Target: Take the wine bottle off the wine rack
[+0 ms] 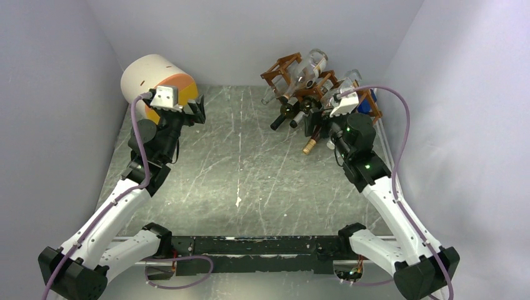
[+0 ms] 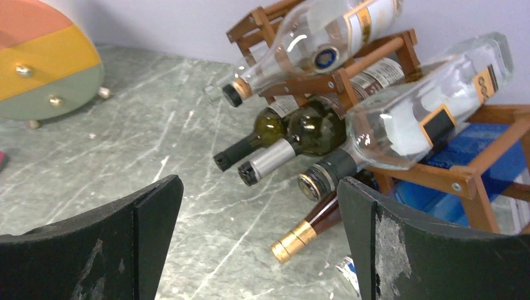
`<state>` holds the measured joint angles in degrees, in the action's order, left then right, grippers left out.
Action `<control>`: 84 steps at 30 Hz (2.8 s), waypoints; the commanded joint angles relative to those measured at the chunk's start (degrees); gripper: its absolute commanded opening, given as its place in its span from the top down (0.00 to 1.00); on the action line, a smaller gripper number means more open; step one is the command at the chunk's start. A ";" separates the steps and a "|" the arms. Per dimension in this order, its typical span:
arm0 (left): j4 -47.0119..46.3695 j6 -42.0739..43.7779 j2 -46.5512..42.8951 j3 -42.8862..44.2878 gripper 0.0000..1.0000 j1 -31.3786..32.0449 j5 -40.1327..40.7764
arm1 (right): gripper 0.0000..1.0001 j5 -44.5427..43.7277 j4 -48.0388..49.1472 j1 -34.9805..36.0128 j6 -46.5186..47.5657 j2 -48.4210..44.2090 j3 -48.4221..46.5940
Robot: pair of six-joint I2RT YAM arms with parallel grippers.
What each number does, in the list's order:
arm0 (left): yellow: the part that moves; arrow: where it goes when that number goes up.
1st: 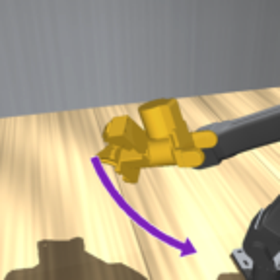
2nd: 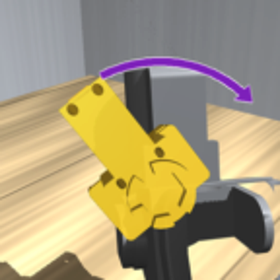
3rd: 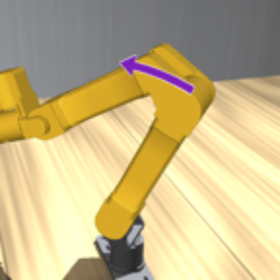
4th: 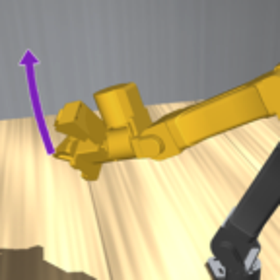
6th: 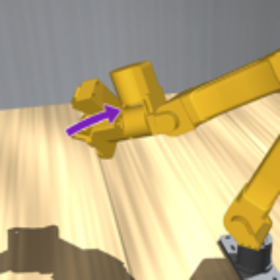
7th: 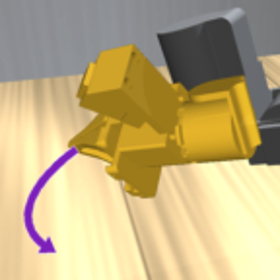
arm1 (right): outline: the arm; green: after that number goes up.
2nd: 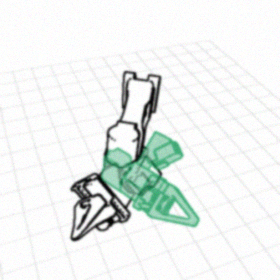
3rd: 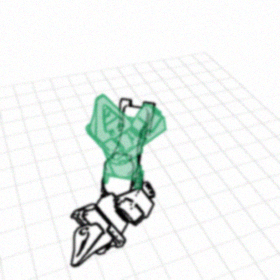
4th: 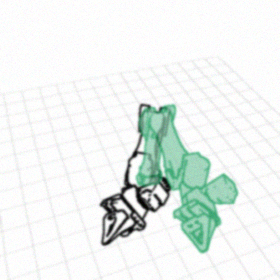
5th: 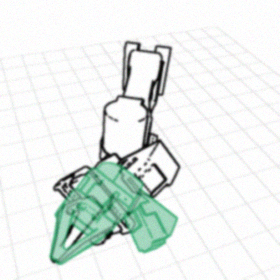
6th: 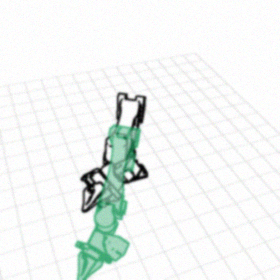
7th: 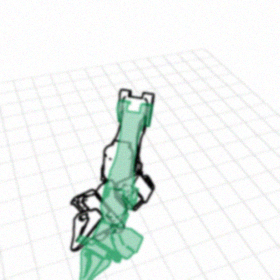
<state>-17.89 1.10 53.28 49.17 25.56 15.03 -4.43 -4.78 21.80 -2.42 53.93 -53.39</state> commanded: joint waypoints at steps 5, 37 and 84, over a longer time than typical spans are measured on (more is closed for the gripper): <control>-2.36 0.46 0.46 -0.36 0.07 0.19 0.95 | 0.00 -12.91 2.20 -1.65 3.05 -0.84 0.26; -2.76 0.65 1.54 -0.79 0.07 1.20 1.10 | 0.00 14.99 16.10 -20.57 -3.42 -2.66 12.29; 9.62 -4.98 0.61 3.69 0.07 4.27 1.12 | 0.00 9.09 -5.98 -12.72 -15.27 4.06 0.17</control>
<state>-9.98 -3.92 54.22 51.07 29.54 19.25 3.46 -9.93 8.54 -16.12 59.99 -54.63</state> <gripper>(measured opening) 0.933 0.997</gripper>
